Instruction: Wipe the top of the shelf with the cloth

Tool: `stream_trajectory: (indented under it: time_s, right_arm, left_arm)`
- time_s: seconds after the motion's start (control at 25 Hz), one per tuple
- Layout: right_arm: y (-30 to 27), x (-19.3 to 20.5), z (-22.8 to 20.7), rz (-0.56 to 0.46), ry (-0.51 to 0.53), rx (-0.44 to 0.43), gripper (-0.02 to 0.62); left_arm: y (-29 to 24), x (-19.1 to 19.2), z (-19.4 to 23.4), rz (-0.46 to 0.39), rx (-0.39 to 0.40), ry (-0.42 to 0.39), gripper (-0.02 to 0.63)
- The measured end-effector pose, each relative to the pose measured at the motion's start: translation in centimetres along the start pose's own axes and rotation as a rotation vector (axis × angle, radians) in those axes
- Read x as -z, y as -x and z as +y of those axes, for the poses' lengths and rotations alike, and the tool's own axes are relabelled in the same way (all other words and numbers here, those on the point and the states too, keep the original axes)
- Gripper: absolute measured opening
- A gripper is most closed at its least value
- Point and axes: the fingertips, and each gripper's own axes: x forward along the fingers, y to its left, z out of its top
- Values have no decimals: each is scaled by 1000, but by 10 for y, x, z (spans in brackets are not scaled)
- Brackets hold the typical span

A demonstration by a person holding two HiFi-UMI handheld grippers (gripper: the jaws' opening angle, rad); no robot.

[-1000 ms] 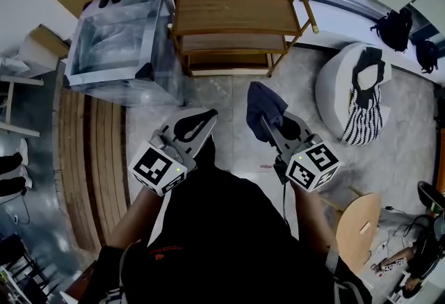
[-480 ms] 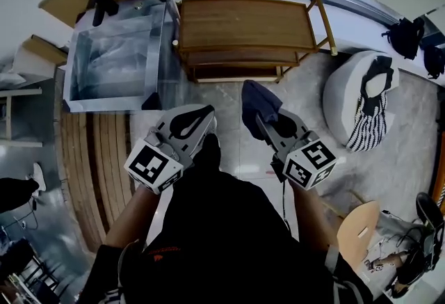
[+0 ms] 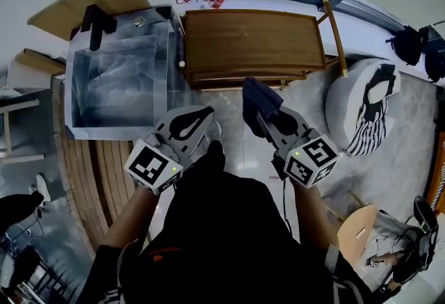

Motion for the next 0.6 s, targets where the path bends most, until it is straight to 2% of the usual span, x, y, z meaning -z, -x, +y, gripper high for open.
stream_trajectory:
  time_s: [0.4,0.6]
  right_arm:
    - [-61,-28,-14,44,8,-1,50]
    - [-79,-33,-23,54,4,-6,51]
  left_arm:
    - [-7,-19,74,-21,-17,1,23]
    - [-15,-23,91,-22,-17,-5,21]
